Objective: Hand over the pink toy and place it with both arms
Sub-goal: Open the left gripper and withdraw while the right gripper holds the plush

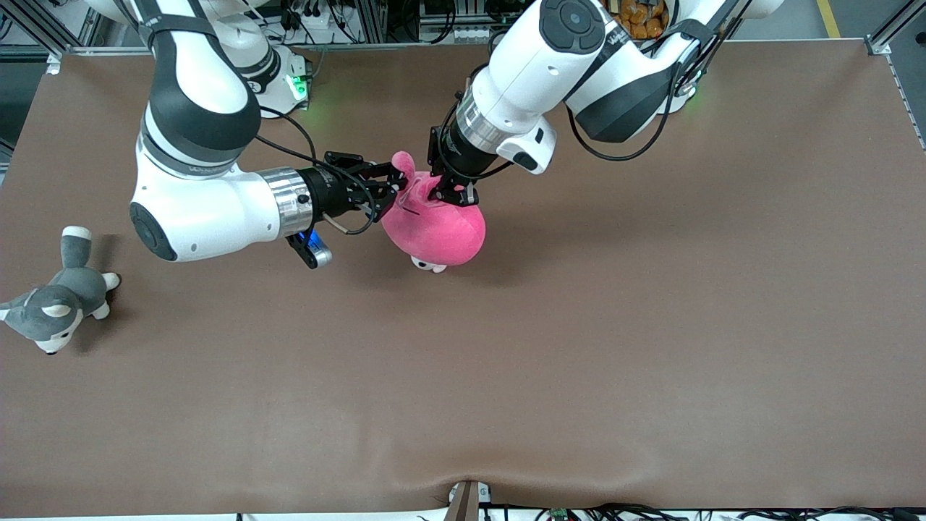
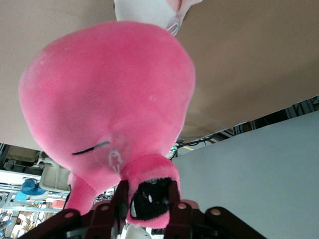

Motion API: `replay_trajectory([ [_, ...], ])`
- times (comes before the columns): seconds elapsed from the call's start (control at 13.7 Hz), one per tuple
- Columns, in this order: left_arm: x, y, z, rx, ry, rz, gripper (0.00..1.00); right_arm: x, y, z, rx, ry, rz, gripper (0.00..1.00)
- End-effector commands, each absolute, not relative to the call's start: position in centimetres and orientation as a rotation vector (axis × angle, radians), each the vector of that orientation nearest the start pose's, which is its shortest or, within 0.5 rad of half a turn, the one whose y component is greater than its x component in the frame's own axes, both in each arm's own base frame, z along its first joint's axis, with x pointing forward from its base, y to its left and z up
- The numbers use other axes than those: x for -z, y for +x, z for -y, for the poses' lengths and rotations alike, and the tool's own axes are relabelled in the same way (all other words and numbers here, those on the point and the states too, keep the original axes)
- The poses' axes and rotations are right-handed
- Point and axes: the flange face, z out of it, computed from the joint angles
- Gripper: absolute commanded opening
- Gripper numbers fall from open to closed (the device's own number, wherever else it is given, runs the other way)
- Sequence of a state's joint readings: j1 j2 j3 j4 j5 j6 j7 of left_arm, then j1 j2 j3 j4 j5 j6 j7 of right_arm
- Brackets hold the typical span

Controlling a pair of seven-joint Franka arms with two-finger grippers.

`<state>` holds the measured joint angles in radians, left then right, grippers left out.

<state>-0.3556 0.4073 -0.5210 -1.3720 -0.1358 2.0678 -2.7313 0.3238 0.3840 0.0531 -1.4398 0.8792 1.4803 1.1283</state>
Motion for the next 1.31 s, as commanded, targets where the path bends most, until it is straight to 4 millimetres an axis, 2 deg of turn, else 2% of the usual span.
replay_trajectory([
  [0.0,-55.7,48.9,49.9,0.604,1.482,-2.416,0.0,-49.1,56.5,-32.0,-1.144,-2.22,-0.997,0.19],
  [0.07,-55.7,48.9,50.0,0.604,1.484,-2.415,0.0,-48.9,56.6,-32.0,-1.152,-2.212,-0.999,0.06],
  [0.15,-55.7,48.9,50.0,0.604,1.484,-2.415,0.0,-48.8,56.7,-31.9,-1.159,-2.202,-1.002,0.0],
  [0.29,-55.7,49.3,49.5,0.604,1.467,-2.425,0.0,-48.7,56.9,-31.7,-1.167,-2.187,-1.007,0.0],
  [0.36,-55.8,49.4,49.3,0.602,1.465,-2.424,0.17,-48.7,57.0,-31.6,-1.166,-2.186,-1.009,0.0],
  [0.51,-55.9,50.0,48.7,0.597,1.45,-2.43,0.24,-48.8,57.4,-30.8,-1.159,-2.176,-1.022,0.0],
  [0.58,-56.1,50.0,48.5,0.588,1.456,-2.434,0.47,-48.8,57.8,-29.9,-1.156,-2.169,-1.034,0.0],
  [0.66,-55.9,50.1,48.1,0.575,1.472,-2.451,0.99,-49.1,58.4,-28.5,-1.143,-2.154,-1.051,0.0],
  [0.73,-56.1,50.7,46.9,0.523,1.5,-2.447,1.0,-49.3,59.0,-27.0,-1.131,-2.143,-1.064,0.0],
  [0.88,-57.4,50.3,45.2,0.372,1.7,-2.358,1.0,-49.7,59.9,-23.7,-1.135,-2.118,-1.077,0.0],
  [1.09,-59.2,52.7,39.7,0.297,1.948,-2.186,1.0,-49.6,61.0,-18.1,-1.111,-2.109,-0.992,0.0],
  [1.24,-59.2,53.8,37.4,0.263,2.061,-2.106,1.0,-48.9,61.2,-14.4,-1.117,-2.113,-0.923,0.0],
])
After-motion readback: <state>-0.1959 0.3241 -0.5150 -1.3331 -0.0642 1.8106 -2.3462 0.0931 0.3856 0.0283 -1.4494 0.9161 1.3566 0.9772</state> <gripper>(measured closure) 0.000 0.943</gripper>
